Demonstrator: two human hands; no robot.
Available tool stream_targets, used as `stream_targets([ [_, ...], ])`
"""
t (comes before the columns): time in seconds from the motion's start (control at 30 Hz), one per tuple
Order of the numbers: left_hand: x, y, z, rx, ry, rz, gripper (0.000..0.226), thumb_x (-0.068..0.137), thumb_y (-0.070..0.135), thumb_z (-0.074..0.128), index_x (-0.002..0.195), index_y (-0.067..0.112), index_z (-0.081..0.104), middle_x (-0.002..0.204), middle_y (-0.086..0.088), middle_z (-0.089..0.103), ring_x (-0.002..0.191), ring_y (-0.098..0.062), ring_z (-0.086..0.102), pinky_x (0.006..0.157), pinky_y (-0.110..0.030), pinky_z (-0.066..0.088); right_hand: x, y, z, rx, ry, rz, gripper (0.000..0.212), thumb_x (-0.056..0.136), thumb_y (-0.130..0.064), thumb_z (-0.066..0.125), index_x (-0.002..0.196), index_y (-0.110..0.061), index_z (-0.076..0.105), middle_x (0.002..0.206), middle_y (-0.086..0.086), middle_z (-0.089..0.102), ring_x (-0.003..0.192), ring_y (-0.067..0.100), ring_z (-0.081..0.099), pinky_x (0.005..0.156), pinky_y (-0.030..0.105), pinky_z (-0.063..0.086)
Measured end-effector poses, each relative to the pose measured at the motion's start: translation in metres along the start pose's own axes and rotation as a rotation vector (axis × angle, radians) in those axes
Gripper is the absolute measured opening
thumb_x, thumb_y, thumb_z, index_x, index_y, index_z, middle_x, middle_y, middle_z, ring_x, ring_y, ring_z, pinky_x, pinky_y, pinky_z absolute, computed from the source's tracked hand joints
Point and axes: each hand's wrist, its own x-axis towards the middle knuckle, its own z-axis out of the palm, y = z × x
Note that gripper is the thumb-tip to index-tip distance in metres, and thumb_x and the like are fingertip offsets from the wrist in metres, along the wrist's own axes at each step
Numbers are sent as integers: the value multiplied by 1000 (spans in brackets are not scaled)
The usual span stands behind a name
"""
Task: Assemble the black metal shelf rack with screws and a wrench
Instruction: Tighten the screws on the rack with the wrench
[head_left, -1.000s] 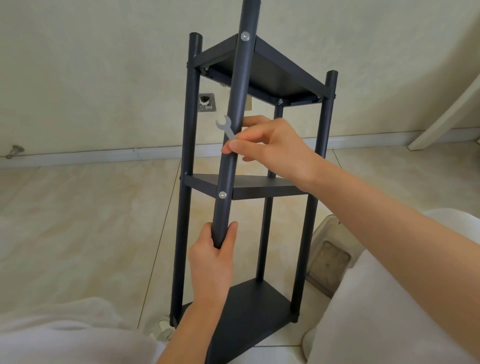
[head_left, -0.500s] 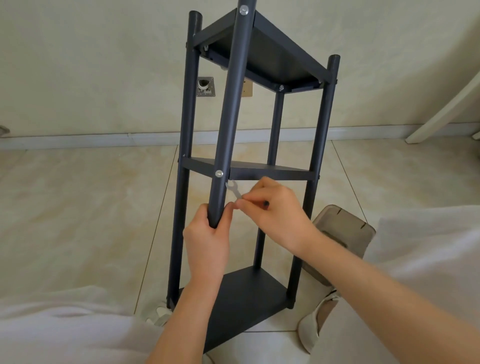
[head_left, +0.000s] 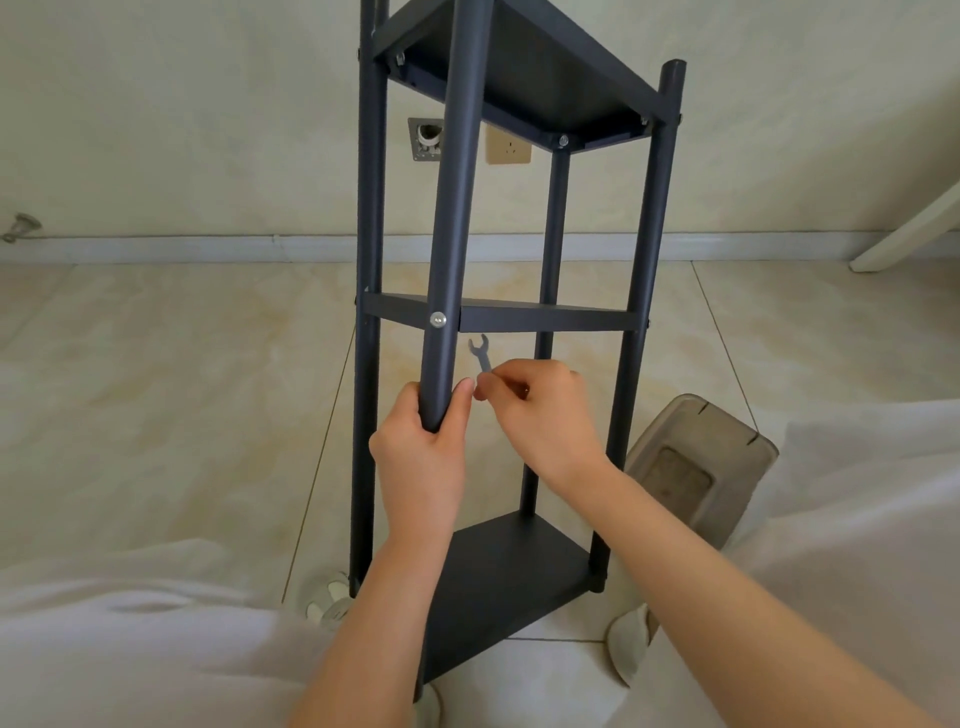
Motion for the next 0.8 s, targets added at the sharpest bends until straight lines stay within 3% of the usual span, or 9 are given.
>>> stream_targets([
  [0.13, 1, 1, -4, -33, 4, 10, 33, 81, 52, 60, 70, 24, 47, 55, 11, 39, 50, -2, 48, 48, -8, 37, 0, -6, 15, 77, 36, -24, 30, 96, -18, 58, 72, -3, 68, 60, 7, 60, 58, 20, 52, 56, 27, 44],
  [0.27, 3, -4, -6, -47, 22, 4, 38, 82, 55, 58, 74, 18, 54, 56, 11, 42, 51, -3, 49, 49, -9, 37, 2, -9, 23, 159, 57, -46, 38, 95, -14, 59, 59, -2, 55, 48, 1, 43, 49, 12, 34, 52, 23, 32],
  [0.4, 4, -8, -7, -70, 21, -10, 42, 82, 59, 53, 75, 18, 57, 55, 10, 47, 51, -4, 51, 49, -9, 39, 9, -13, 26, 181, 44, -70, 44, 94, -13, 60, 52, -24, 52, 44, -10, 41, 48, 9, 37, 52, 21, 33],
  [0.57, 7, -9, -7, -79, 21, -36, 50, 82, 69, 43, 73, 22, 55, 55, 7, 51, 50, -7, 53, 49, -11, 40, 19, -20, 24, 191, -10, -77, 49, 96, -15, 60, 52, -37, 52, 43, -12, 46, 45, 6, 42, 54, 21, 37],
  [0.8, 6, -11, -9, -75, 24, -30, 50, 85, 73, 36, 76, 27, 55, 55, 14, 50, 51, -6, 54, 50, -10, 38, 16, -22, 27, 161, -25, -135, 33, 98, -14, 58, 71, -3, 73, 64, 3, 70, 58, 6, 63, 65, 22, 52],
])
